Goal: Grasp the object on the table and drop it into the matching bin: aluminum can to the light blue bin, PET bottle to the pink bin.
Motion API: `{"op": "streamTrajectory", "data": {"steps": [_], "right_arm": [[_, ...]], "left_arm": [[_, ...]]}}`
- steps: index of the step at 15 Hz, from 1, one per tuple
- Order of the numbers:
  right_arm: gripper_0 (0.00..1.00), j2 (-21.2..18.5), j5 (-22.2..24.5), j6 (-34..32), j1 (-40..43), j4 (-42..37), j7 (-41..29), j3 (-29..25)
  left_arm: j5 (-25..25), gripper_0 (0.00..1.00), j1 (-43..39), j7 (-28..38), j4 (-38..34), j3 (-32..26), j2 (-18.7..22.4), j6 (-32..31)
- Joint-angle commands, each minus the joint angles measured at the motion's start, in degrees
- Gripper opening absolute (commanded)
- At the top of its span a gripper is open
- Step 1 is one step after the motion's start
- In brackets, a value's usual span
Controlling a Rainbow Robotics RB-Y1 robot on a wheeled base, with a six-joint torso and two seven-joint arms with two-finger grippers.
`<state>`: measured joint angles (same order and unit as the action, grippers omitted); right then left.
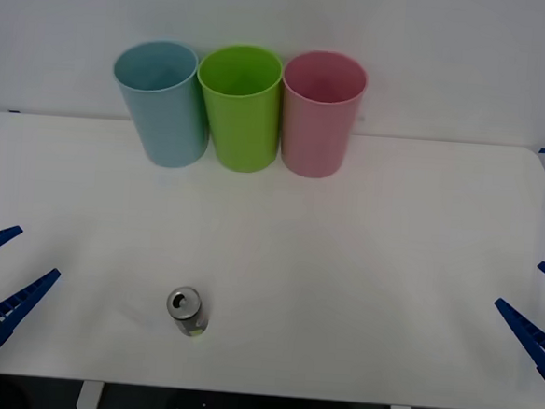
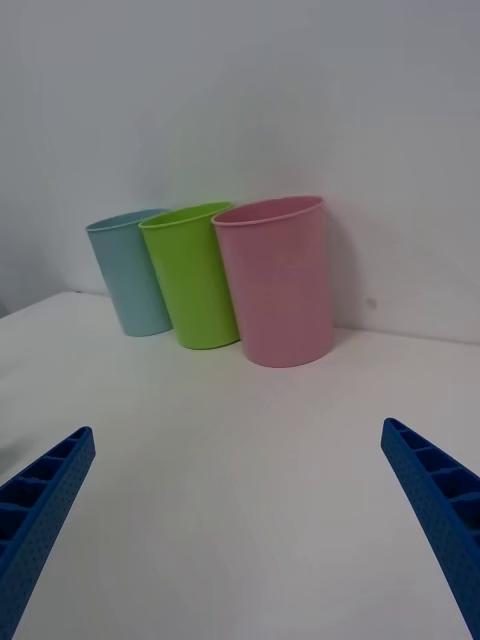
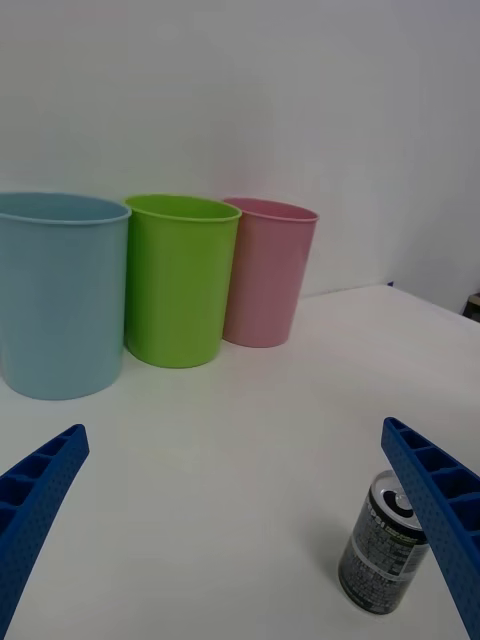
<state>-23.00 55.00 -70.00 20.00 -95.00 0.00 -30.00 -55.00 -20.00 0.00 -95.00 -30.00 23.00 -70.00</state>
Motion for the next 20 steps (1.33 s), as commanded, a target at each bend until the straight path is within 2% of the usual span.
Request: {"op": "streamTrajectory", "data": {"steps": [1,3,8,14,20], "right_arm": [[1.0,0.0,0.0,0.0,0.0,0.0,0.0,0.0],[1.0,0.0,0.0,0.0,0.0,0.0,0.0,0.0],[1.0,0.0,0.0,0.0,0.0,0.0,0.0,0.0],[1.0,0.0,0.0,0.0,0.0,0.0,0.0,0.0],[1.0,0.0,0.0,0.0,0.0,0.0,0.0,0.0]], "left_arm": [[0.0,1.0,0.0,0.0,0.0,0.0,0.0,0.0],[0.7,1.0,-0.5,-0.1,1.1,-0.7,-1.2,0.3],[2.0,1.0,-0.7,-0.2,1.2,-0.6,-0.8,0.5],[-4.6,1.0,1.7,-0.7,2.6,0.3,-0.6,1.2],[-8.6,1.0,8.3,-7.6,12.5,4.0,1.9,-1.0]]}}
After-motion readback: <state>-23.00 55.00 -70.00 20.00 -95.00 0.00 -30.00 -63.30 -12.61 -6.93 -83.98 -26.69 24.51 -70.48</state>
